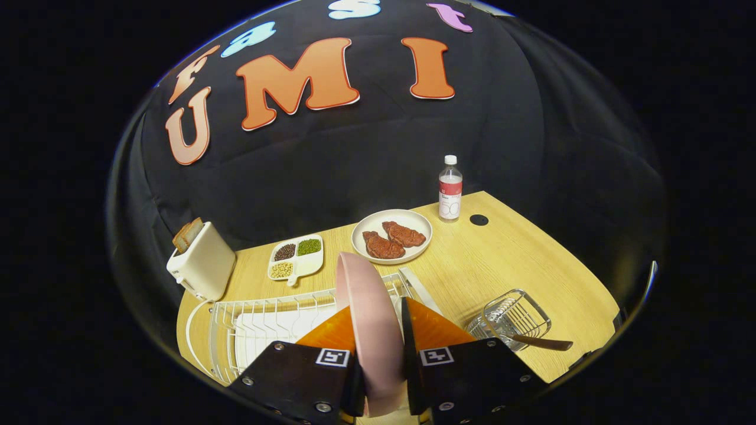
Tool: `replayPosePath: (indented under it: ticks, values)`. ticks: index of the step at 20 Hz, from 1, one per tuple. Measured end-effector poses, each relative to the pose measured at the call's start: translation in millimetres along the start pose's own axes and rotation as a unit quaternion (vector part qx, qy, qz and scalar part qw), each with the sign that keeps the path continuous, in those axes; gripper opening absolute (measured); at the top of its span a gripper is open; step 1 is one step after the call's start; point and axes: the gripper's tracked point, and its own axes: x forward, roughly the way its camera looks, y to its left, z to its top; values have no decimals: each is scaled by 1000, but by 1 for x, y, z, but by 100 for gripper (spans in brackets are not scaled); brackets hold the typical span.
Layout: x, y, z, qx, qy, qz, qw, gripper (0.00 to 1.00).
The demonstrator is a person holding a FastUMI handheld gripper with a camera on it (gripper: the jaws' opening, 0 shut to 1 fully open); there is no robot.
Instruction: Take the plate from the dish rack, then take the spoon from the basket and place it into the plate.
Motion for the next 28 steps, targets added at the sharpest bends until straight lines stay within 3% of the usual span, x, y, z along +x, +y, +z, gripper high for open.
replayPosePath:
  ticks: [9,18,28]
  values:
    - [-20,14,37,-93,-51,-16,994,28]
    - [-66,30,23,-64,-46,20,997,26]
    - [-126,17,-52,7,-14,36,999,25]
